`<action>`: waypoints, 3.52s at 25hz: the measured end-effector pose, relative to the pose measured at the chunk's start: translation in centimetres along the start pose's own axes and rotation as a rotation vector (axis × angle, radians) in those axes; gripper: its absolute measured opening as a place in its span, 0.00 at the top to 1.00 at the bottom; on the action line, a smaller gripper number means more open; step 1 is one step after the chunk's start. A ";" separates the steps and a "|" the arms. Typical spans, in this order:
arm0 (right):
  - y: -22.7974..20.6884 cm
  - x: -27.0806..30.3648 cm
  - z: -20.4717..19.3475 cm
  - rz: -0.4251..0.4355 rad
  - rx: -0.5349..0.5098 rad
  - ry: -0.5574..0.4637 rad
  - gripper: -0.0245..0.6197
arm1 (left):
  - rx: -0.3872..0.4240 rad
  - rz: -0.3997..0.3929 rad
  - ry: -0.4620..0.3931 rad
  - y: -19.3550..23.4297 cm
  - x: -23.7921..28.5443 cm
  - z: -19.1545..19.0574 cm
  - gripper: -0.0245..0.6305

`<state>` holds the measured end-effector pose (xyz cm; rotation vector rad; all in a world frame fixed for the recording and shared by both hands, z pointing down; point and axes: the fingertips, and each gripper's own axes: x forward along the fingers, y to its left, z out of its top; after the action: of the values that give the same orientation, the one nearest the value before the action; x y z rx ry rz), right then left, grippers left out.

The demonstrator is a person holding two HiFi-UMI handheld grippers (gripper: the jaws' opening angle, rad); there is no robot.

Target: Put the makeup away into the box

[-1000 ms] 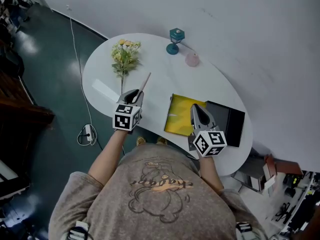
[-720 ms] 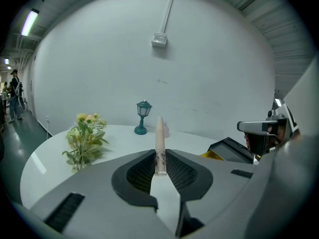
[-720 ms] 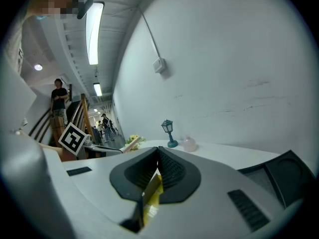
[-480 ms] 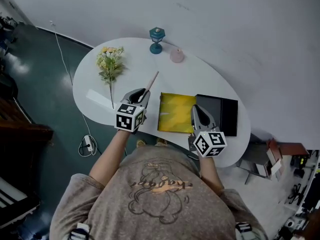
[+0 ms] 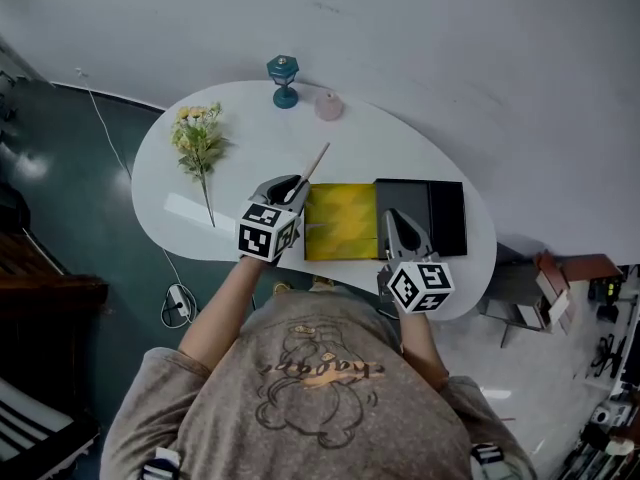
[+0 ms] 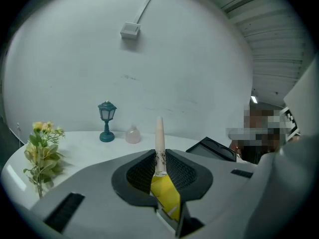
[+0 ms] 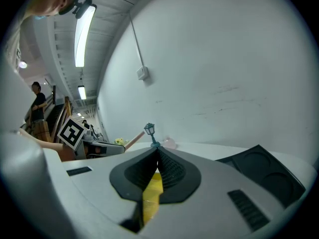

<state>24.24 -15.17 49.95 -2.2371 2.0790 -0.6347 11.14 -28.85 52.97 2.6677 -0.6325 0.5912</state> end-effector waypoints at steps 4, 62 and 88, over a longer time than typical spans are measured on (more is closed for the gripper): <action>-0.8 -0.5 -0.2 -0.022 0.011 -0.004 0.96 | 0.023 -0.048 0.031 -1.6 1.3 -0.3 0.84; -5.8 -5.6 -1.7 -0.155 0.089 -0.019 0.96 | 0.336 -0.145 0.688 -7.9 10.2 -14.1 0.84; -4.6 -4.7 -0.9 -0.114 0.054 -0.014 0.96 | 0.154 -0.143 0.295 -7.2 5.5 -3.0 0.81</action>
<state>28.21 -9.92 50.78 -2.3367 1.9151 -0.6700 18.21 -23.45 56.49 2.6585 -0.3227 1.0021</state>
